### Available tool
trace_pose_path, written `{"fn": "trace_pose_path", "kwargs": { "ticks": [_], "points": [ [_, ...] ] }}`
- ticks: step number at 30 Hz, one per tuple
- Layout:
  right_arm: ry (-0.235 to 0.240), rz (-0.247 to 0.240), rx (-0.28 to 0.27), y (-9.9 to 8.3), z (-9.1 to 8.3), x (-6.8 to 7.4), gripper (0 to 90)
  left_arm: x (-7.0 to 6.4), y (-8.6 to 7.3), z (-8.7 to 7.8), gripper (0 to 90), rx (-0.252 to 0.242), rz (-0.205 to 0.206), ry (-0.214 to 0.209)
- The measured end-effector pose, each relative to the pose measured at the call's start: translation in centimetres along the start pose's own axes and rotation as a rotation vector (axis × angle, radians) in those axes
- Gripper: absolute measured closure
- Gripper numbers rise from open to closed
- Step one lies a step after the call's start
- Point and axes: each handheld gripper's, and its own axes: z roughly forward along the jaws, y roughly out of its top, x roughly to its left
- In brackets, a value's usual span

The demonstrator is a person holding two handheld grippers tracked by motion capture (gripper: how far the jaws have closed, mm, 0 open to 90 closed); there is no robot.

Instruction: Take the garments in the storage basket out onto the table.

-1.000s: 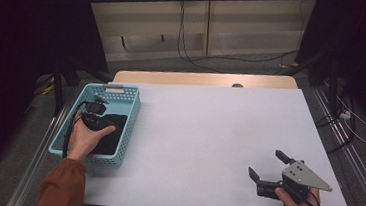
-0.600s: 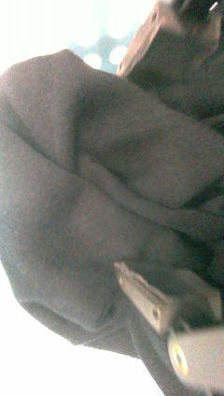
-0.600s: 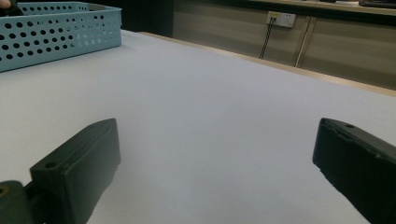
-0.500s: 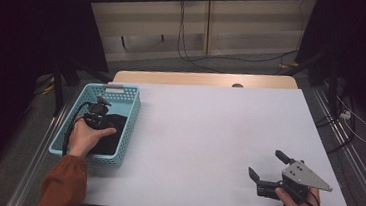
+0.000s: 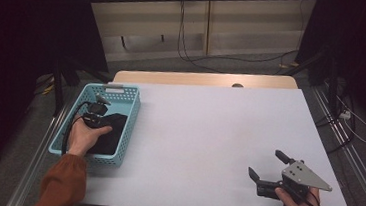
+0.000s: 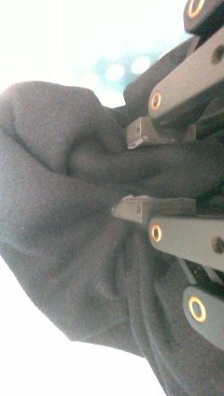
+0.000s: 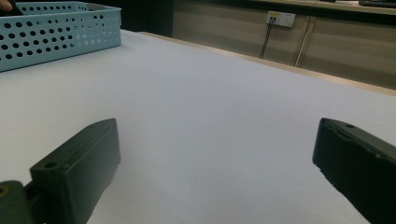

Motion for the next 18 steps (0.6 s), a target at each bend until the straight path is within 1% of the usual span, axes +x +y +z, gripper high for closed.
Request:
{"fn": "trace_pose_path", "kwargs": {
  "ticks": [2,3,4,5,6,7,8,9,11,12,13,14,15,16,17,18],
  "points": [
    [-0.001,0.001,0.001,0.0,0.0,0.0,0.0,-0.1,-0.1,-0.3,72.1,-0.007,-0.002,0.002],
    [-0.001,0.001,0.000,0.0,0.0,0.0,0.0,-0.1,-0.2,-0.7,72.3,-0.022,-0.003,0.006],
    [-0.001,0.001,0.000,0.0,0.0,0.0,0.0,-0.1,-0.2,-0.7,72.4,-0.022,-0.003,0.006],
    [-0.002,0.001,0.001,0.0,0.0,0.0,0.1,-0.2,-0.4,-1.1,72.5,-0.039,-0.002,0.004],
    [-0.002,-0.001,0.001,0.0,0.0,0.0,0.0,-0.2,-0.4,-1.1,72.5,-0.039,-0.002,0.004],
    [-0.003,-0.001,0.000,0.0,0.0,0.0,0.0,-0.2,-0.5,-1.5,72.6,-0.057,0.005,0.005],
    [-0.003,-0.001,0.000,0.0,0.0,0.0,0.0,-0.2,-0.5,-1.5,72.6,-0.057,0.005,0.005],
    [-0.003,0.000,0.001,0.0,0.0,0.0,0.1,-0.2,-0.7,-1.9,72.7,-0.078,0.003,0.003],
    [-0.003,-0.001,0.000,0.0,0.0,0.0,0.0,-0.2,-0.9,-2.3,72.7,-0.104,-0.012,-0.003],
    [-0.003,-0.001,0.000,0.0,0.0,0.0,0.0,-0.2,-0.9,-2.3,72.7,-0.104,-0.012,-0.003],
    [-0.004,0.000,0.001,0.0,0.0,0.0,0.0,-0.1,-1.1,-2.8,72.8,-0.130,-0.005,-0.010],
    [-0.004,0.000,0.001,0.0,0.0,0.0,0.0,-0.1,-1.1,-2.8,72.8,-0.130,-0.005,-0.010],
    [-0.004,-0.001,0.000,0.0,0.0,0.0,0.1,-0.2,-1.3,-3.2,72.8,-0.158,-0.006,-0.007],
    [-0.004,-0.001,0.000,0.0,0.0,0.0,0.1,-0.2,-1.3,-3.2,72.8,-0.158,-0.006,-0.007],
    [-0.003,-0.002,0.001,0.0,0.1,0.0,0.0,-0.2,-1.5,-3.7,72.9,-0.183,-0.009,-0.015],
    [-0.003,-0.002,0.001,0.0,0.1,0.0,0.0,-0.2,-1.5,-3.7,72.9,-0.183,-0.009,-0.015]
  ]
}}
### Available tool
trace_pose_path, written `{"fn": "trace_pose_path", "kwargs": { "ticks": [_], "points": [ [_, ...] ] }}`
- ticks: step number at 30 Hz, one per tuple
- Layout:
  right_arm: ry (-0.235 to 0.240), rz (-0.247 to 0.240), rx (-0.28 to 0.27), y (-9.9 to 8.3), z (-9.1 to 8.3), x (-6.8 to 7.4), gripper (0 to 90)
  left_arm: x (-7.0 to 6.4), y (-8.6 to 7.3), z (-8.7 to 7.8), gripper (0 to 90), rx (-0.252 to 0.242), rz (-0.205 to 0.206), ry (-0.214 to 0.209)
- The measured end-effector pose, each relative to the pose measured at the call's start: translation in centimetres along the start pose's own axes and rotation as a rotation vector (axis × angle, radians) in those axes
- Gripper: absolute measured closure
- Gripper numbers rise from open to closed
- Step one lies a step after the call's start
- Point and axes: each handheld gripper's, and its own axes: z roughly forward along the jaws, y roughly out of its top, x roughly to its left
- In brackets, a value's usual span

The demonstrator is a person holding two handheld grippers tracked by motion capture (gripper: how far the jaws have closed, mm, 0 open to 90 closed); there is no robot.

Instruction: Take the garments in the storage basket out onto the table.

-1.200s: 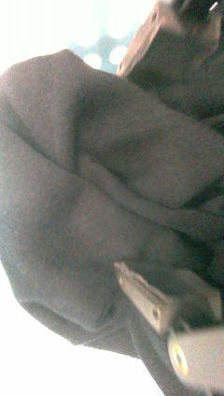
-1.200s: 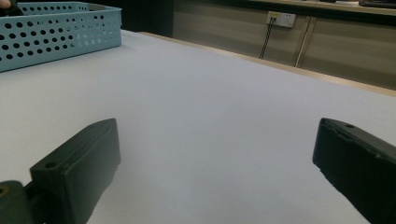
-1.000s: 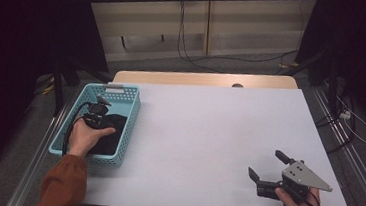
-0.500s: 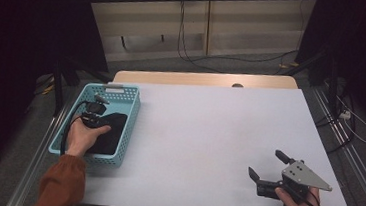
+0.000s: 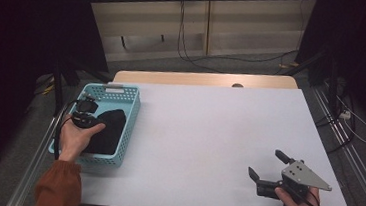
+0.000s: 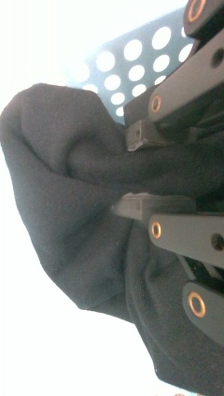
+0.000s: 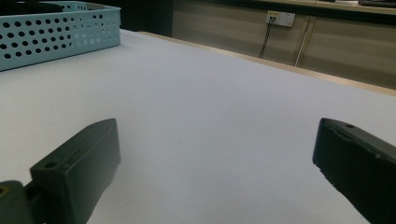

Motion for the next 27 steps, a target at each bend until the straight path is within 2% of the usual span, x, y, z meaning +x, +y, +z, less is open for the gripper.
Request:
{"fn": "trace_pose_path", "kwargs": {
  "ticks": [1,2,3,4,5,6,7,8,9,20,21,22,26,27],
  "points": [
    [0.000,0.000,-0.001,0.0,0.0,0.0,0.1,0.0,-0.2,-0.5,72.9,-0.027,-0.008,-0.002],
    [0.000,0.001,-0.001,0.0,0.0,0.0,0.0,0.0,-0.2,-0.5,72.9,-0.027,-0.008,-0.002],
    [-0.001,0.001,-0.001,0.0,0.0,0.0,0.0,0.1,-0.4,-0.8,72.9,-0.060,-0.014,-0.001],
    [-0.001,0.001,-0.001,0.0,0.0,0.0,0.0,0.1,-0.4,-0.8,72.9,-0.060,-0.014,-0.001],
    [-0.001,0.001,0.000,0.0,0.0,0.0,0.0,0.0,-0.7,-1.0,72.9,-0.106,-0.038,-0.002],
    [-0.001,0.001,0.000,0.0,0.0,0.0,0.0,0.0,-0.7,-1.0,72.9,-0.106,-0.038,-0.002],
    [-0.001,0.000,-0.001,0.0,0.0,0.0,0.0,0.1,-0.8,-1.4,72.9,-0.114,-0.019,0.002],
    [-0.001,0.000,-0.001,0.0,0.0,0.0,0.0,0.1,-0.8,-1.4,72.8,-0.114,-0.019,0.002],
    [0.000,0.000,-0.001,0.0,0.0,0.0,0.0,0.2,-0.9,-1.6,72.8,-0.137,-0.023,0.012],
    [0.003,0.000,-0.005,0.0,0.0,0.0,0.0,0.2,-1.2,-2.3,72.7,-0.238,-0.025,0.004],
    [0.003,0.000,-0.004,0.0,0.0,0.0,0.0,0.1,-1.3,-2.3,72.8,-0.273,-0.019,-0.012],
    [0.003,0.000,-0.004,0.0,0.0,0.0,0.0,0.1,-1.3,-2.3,72.7,-0.273,-0.019,-0.012],
    [0.003,-0.001,-0.005,0.0,-0.1,0.0,0.0,-0.1,-1.5,-2.9,72.7,-0.381,-0.025,-0.025],
    [0.002,-0.001,-0.006,0.0,-0.1,0.0,0.0,-0.1,-1.5,-2.9,72.7,-0.381,-0.025,-0.025]
  ]
}}
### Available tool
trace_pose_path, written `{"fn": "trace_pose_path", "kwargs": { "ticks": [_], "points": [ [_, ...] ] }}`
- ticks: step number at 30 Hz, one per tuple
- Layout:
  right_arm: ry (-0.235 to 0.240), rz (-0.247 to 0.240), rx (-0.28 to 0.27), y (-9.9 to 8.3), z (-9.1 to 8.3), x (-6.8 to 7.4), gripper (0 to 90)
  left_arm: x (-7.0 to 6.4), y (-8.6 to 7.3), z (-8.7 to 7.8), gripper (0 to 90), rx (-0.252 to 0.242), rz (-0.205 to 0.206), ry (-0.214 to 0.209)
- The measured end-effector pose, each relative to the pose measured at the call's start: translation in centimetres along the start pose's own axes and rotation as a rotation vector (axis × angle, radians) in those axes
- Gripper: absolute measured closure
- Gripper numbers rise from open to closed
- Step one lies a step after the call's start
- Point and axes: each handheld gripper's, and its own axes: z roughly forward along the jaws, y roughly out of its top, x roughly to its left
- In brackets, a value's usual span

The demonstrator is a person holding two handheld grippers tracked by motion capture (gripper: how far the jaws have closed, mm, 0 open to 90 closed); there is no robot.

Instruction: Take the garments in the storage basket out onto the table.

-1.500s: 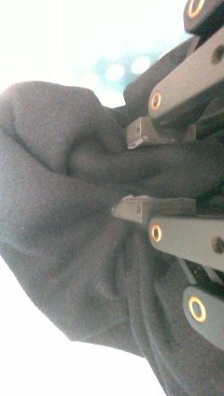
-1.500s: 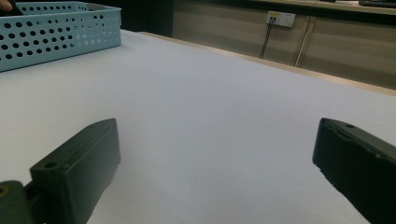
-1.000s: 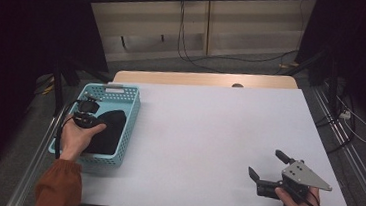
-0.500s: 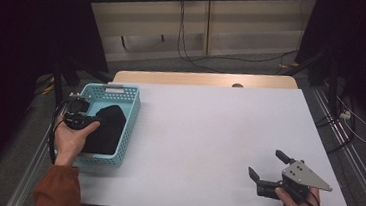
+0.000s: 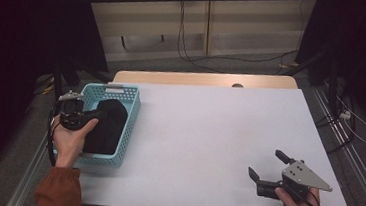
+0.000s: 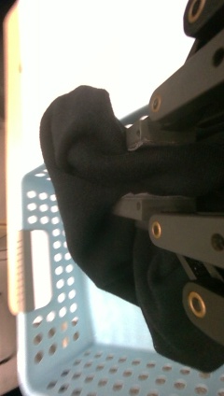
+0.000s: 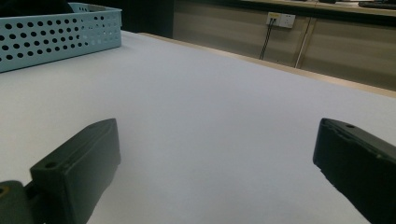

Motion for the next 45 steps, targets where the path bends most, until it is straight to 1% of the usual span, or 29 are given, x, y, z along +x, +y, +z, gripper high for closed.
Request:
{"fn": "trace_pose_path", "kwargs": {
  "ticks": [1,2,3,6,7,9,10,11,13,14,15,16,17,18,19,20,22,23,24,25,26,28,31,32,35,36,37,40,45],
  "points": [
    [0.000,0.000,0.000,0.0,0.0,0.0,0.0,0.0,0.1,-0.2,72.7,-0.019,-0.003,0.007],
    [0.001,0.000,0.000,0.0,0.0,0.0,0.0,0.0,0.2,-0.7,72.6,-0.059,-0.007,0.002],
    [0.001,0.000,0.000,0.0,0.0,0.0,0.0,0.0,0.2,-0.7,72.6,-0.059,-0.007,0.002],
    [0.001,-0.002,0.000,0.0,0.0,0.0,0.0,-0.2,0.2,-1.3,72.6,-0.109,0.008,0.009],
    [0.001,-0.002,0.000,0.0,0.0,0.0,0.0,-0.2,0.2,-1.3,72.6,-0.109,0.008,0.009],
    [0.001,0.000,-0.001,0.0,0.0,0.0,0.0,-0.5,0.1,-1.6,72.6,-0.140,0.024,0.024],
    [0.001,0.000,-0.001,0.0,0.0,0.0,0.0,-0.6,0.1,-1.7,72.6,-0.155,0.027,0.030],
    [0.001,0.000,-0.001,0.0,0.0,0.0,0.0,-0.6,0.1,-1.7,72.6,-0.155,0.027,0.030],
    [0.002,0.000,-0.002,0.0,0.0,0.0,0.0,-0.7,0.1,-2.0,72.6,-0.184,0.033,0.037],
    [0.002,0.000,-0.003,0.0,0.0,0.0,0.0,-0.8,0.1,-2.3,72.6,-0.203,0.038,0.051],
    [0.002,0.000,-0.003,0.0,0.0,0.0,0.0,-0.8,0.1,-2.3,72.7,-0.203,0.038,0.051],
    [0.002,-0.001,-0.004,0.0,0.0,0.0,0.0,-0.9,0.2,-2.6,72.6,-0.227,0.044,0.051],
    [0.002,-0.001,-0.004,0.0,0.0,0.0,0.0,-0.9,0.2,-2.6,72.7,-0.227,0.044,0.051],
    [0.002,-0.001,-0.003,0.0,0.0,0.0,0.0,-1.0,0.2,-2.9,72.7,-0.249,0.048,0.058],
    [0.002,-0.001,-0.003,0.0,0.0,0.0,0.0,-1.0,0.2,-2.9,72.7,-0.249,0.048,0.058],
    [0.001,-0.001,-0.003,0.0,0.0,0.0,0.0,-1.2,0.3,-3.2,72.7,-0.268,0.051,0.064],
    [0.002,-0.001,-0.002,0.0,0.0,0.0,0.0,-1.3,0.4,-3.5,72.7,-0.288,0.053,0.062],
    [0.002,-0.001,-0.002,0.0,0.0,0.0,0.0,-1.3,0.4,-3.5,72.7,-0.288,0.053,0.062],
    [0.004,-0.001,-0.004,0.0,0.0,0.0,0.0,-1.4,0.4,-3.8,72.7,-0.306,0.058,0.064],
    [0.004,-0.001,-0.004,0.0,0.0,0.0,0.0,-1.4,0.4,-3.8,72.6,-0.306,0.058,0.064],
    [0.004,-0.001,-0.004,0.0,0.0,0.1,0.0,-1.5,0.5,-4.0,72.7,-0.327,0.051,0.064],
    [0.003,-0.001,-0.004,0.0,0.0,0.1,0.0,-1.5,0.5,-4.2,72.7,-0.337,0.053,0.071],
    [0.003,-0.001,-0.004,0.0,0.0,0.0,0.0,-1.5,0.6,-4.4,72.6,-0.349,0.053,0.065],
    [0.004,-0.002,-0.003,0.0,0.0,0.1,0.0,-1.5,0.6,-4.6,72.6,-0.365,0.050,0.068],
    [0.003,-0.002,-0.003,0.0,0.0,0.1,0.0,-1.4,0.7,-4.8,72.6,-0.375,0.042,0.065],
    [0.004,-0.001,-0.004,0.0,0.0,0.1,0.0,-1.4,0.8,-5.1,72.6,-0.390,0.037,0.066],
    [0.004,-0.002,-0.004,0.0,0.0,0.1,0.0,-1.4,0.8,-5.1,72.6,-0.390,0.037,0.066],
    [0.004,-0.002,-0.003,0.0,0.0,0.0,0.0,-1.6,1.1,-6.0,72.6,-0.421,0.045,0.068],
    [0.004,-0.002,-0.003,0.0,0.0,0.0,0.0,-1.8,1.4,-6.9,72.7,-0.449,0.044,0.068]
  ]
}}
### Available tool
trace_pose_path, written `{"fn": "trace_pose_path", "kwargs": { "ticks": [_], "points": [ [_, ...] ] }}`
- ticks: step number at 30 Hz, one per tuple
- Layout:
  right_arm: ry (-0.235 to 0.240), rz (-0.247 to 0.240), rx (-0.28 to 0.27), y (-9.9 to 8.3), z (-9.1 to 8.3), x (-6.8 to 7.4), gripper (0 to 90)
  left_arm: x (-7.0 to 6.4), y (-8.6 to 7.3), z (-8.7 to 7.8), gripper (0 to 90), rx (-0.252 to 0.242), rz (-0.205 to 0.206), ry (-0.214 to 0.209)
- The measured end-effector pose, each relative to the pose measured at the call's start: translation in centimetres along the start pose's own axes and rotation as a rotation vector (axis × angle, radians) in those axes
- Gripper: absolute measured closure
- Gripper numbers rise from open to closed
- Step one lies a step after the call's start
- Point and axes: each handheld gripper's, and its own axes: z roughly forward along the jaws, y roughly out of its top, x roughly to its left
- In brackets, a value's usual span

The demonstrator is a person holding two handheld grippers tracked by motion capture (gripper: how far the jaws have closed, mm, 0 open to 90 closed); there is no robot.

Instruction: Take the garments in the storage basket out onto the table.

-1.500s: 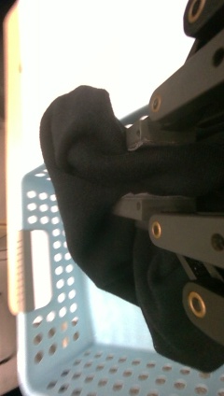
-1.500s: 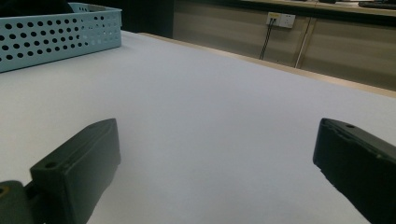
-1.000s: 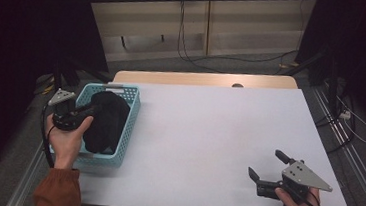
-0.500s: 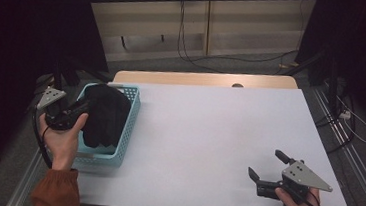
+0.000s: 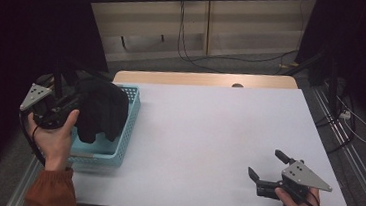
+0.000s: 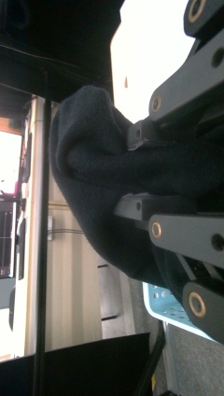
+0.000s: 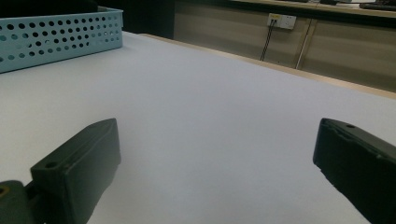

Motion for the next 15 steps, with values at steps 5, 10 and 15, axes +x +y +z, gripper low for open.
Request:
{"fn": "trace_pose_path", "kwargs": {
  "ticks": [5,10,15],
  "points": [
    [0.001,0.000,-0.001,0.0,0.0,0.0,0.0,-0.1,0.9,-1.2,72.7,-0.037,-0.001,-0.001],
    [0.001,0.001,-0.001,0.0,0.0,0.0,0.0,-0.3,1.4,-1.9,72.6,-0.056,0.004,-0.001],
    [0.001,0.000,0.000,0.0,0.0,0.0,0.0,-0.6,2.1,-2.8,72.7,-0.082,0.006,-0.003]
  ]
}}
